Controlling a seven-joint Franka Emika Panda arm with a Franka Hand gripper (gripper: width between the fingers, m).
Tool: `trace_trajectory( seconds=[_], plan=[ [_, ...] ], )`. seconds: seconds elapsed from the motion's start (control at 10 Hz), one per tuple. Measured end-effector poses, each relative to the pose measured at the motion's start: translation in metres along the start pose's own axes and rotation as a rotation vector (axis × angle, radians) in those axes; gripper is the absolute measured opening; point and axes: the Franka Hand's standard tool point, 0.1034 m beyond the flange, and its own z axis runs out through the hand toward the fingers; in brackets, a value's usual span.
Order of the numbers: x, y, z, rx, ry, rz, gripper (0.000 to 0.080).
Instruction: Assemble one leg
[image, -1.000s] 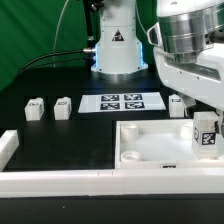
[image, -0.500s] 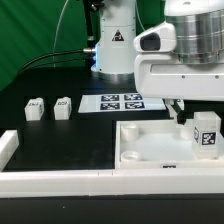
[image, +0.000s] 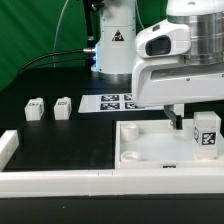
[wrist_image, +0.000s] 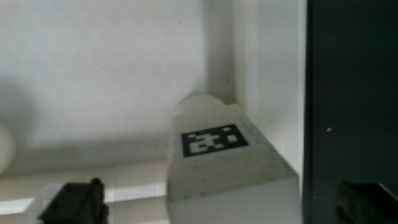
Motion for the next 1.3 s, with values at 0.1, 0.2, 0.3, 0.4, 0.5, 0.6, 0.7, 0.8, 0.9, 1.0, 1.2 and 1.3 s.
trace_trajectory(
  seconds=[0.1, 0.2, 0.3, 0.4, 0.5, 0.6, 0.7, 0.8, 0.9, 1.0, 1.2, 1.3],
  plan=[
    [0.0000, 0.0000, 0.0000, 0.000, 0.000, 0.000, 0.0649],
    [0.0000, 0.0000, 0.0000, 0.000, 0.000, 0.000, 0.0649],
    [0.0000, 0.0000, 0.0000, 0.000, 0.000, 0.000, 0.0536],
    [0.0000, 0.0000, 0.0000, 0.000, 0.000, 0.000, 0.0383],
    [0.0000, 0.0002, 0.0000, 0.000, 0.000, 0.000, 0.0383],
    [0.0003, 0.0010, -0.0002, -0.001, 0.001, 0.001, 0.0291],
    [0.0003, 0.0011, -0.0002, -0.001, 0.001, 0.001, 0.0291],
    [0.0003, 0.0011, -0.0002, -0.001, 0.001, 0.005, 0.0291],
    [0.0004, 0.0012, -0.0002, 0.001, 0.000, 0.033, 0.0291],
    [0.0004, 0.0014, -0.0001, 0.004, 0.001, 0.052, 0.0291],
    [0.0011, 0.0016, 0.0003, 0.018, 0.005, 0.302, 0.0291],
    [0.0013, 0.0018, 0.0004, 0.027, 0.003, 0.420, 0.0291]
  ],
)
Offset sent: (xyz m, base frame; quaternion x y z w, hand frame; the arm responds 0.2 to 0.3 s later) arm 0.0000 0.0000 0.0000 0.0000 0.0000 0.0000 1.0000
